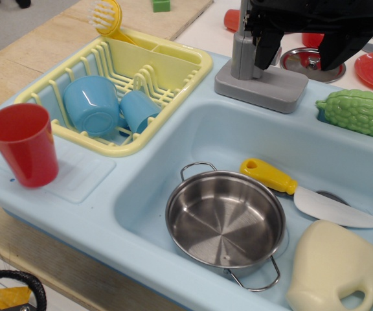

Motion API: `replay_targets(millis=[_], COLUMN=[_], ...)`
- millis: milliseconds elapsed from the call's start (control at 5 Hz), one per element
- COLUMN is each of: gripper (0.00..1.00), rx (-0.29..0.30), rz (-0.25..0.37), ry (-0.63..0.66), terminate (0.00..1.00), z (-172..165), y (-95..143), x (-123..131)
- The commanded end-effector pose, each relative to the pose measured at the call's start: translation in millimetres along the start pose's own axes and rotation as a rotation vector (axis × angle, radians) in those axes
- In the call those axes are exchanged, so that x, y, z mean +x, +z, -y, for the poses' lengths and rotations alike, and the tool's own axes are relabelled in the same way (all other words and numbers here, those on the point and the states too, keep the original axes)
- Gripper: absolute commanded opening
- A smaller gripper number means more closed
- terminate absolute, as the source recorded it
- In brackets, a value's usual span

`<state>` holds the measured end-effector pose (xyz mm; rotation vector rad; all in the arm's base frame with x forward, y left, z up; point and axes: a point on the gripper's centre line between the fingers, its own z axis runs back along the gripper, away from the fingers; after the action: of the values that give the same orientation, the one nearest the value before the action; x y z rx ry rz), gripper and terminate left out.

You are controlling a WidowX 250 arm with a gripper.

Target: Turn lever vertical to front

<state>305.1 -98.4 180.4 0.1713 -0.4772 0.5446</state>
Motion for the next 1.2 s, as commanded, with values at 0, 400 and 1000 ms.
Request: replay_targets(millis=[0,400,1000], gripper=[1.00,1.00,1.00], rx=[0.000,-0.036,-0.067], rz=[0.000,0.064,0.136], ry=[0.000,-0.050,-0.113], terminate=[0.00,0.00,0.00], z=[0.0,3.2,8.1], y=[0.0,-10.6,-14.6], x=[0.0,20.5,37.6])
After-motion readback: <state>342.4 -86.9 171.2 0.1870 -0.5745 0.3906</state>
